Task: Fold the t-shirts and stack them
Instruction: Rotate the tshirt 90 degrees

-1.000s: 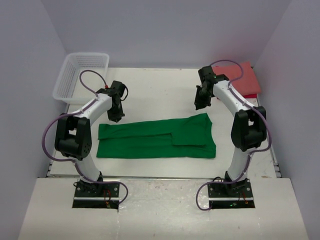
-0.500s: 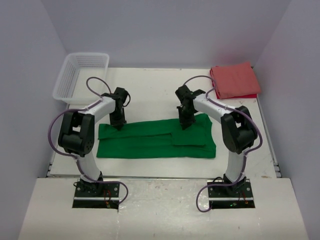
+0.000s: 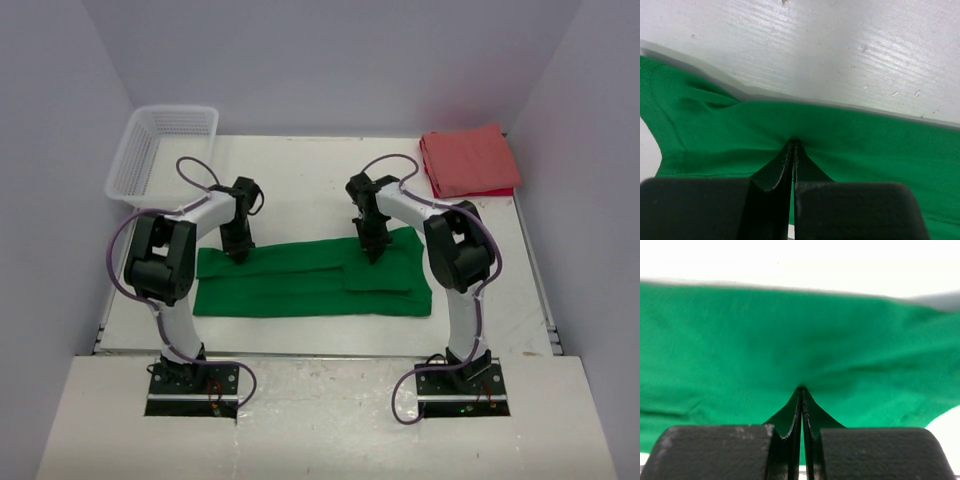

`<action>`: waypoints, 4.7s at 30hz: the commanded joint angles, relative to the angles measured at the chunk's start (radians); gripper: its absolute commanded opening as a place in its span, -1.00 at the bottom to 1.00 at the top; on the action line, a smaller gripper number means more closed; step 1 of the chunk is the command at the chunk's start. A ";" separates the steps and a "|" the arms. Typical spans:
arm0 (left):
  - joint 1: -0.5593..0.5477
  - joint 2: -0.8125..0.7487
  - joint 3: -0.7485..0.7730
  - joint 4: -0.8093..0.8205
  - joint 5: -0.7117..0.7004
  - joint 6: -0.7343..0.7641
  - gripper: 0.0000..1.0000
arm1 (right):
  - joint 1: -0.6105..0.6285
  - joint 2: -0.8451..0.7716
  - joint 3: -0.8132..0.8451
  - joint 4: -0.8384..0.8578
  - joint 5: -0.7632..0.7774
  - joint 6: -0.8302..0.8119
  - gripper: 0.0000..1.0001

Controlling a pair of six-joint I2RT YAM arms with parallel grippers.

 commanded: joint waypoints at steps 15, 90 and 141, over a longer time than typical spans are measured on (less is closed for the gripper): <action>-0.203 0.013 -0.256 -0.050 0.107 -0.177 -1.00 | -0.007 0.272 0.435 -0.141 0.005 -0.079 -1.00; -0.010 0.777 1.112 0.574 1.003 0.239 -0.94 | 0.269 -0.546 -0.272 0.327 -0.262 0.096 -0.89; 0.090 0.909 1.062 0.631 0.998 0.195 -0.91 | 0.515 -0.018 -0.411 0.313 -0.090 0.515 -1.00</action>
